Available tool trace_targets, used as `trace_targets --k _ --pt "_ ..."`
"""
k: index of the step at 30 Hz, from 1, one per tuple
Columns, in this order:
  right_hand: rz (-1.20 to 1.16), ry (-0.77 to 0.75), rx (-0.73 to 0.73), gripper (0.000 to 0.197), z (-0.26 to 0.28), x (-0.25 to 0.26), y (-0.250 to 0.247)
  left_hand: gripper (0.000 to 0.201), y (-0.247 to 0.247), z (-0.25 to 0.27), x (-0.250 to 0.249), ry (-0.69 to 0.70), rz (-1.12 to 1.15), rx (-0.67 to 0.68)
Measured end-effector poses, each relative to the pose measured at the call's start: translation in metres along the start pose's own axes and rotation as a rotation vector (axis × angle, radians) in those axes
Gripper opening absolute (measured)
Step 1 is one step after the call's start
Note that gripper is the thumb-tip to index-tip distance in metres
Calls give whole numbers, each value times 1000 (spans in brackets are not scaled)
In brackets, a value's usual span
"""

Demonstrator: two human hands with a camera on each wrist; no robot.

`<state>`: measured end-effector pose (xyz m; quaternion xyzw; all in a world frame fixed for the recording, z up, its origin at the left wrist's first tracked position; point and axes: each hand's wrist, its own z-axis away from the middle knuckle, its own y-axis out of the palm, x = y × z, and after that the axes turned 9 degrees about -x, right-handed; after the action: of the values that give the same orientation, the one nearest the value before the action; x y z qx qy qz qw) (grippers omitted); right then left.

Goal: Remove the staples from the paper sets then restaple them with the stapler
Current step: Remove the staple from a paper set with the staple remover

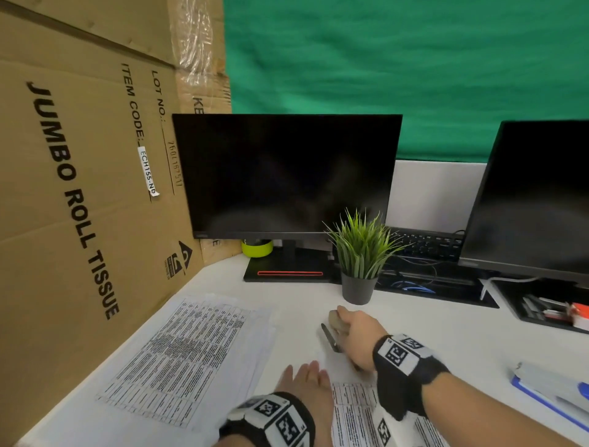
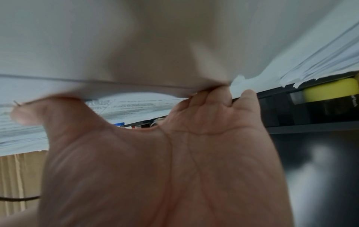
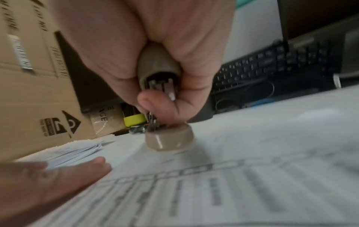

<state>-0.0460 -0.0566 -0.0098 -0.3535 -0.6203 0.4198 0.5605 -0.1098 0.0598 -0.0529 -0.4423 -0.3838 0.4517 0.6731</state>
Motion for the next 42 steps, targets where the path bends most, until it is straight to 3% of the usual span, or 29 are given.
trace_targets --k 6,12,19,23,27,30,32,34,35,36,38,39,42 --pt "66 -93 64 47 48 -30 -15 59 -5 0 -5 -16 -77 5" --pt "109 -64 80 30 46 -24 4 58 -1 1 -9 -28 -136 -36" --pt "106 -19 53 38 14 -9 7 59 -7 -1 -6 -13 -86 67" --pt "-2 59 -32 48 1 -20 -1 57 -5 0 -5 -9 -63 57" --pt "-60 -1 38 52 24 -39 -23 57 -4 4 -3 -32 -13 2" --pt "25 -68 72 51 53 -50 -29 74 0 1 -4 -15 86 -23" --pt "-17 -28 123 45 67 -57 -26 91 3 -6 -8 -177 174 -40" --pt "-60 -4 164 33 74 -62 -24 148 5 -13 -14 -266 226 -69" --pt "-58 -5 157 30 76 -62 -22 159 5 -15 -15 -279 221 -67" --pt "-42 -7 145 32 75 -62 -20 149 3 -14 -15 -291 229 -47" --pt "1 -35 123 37 72 -59 -16 99 3 -11 -17 -308 245 -58" --pt "41 -43 119 39 69 -57 -13 86 5 -12 -18 -318 249 -73" --pt "152 -74 102 41 62 -51 -10 79 6 -14 -21 -378 265 -67"
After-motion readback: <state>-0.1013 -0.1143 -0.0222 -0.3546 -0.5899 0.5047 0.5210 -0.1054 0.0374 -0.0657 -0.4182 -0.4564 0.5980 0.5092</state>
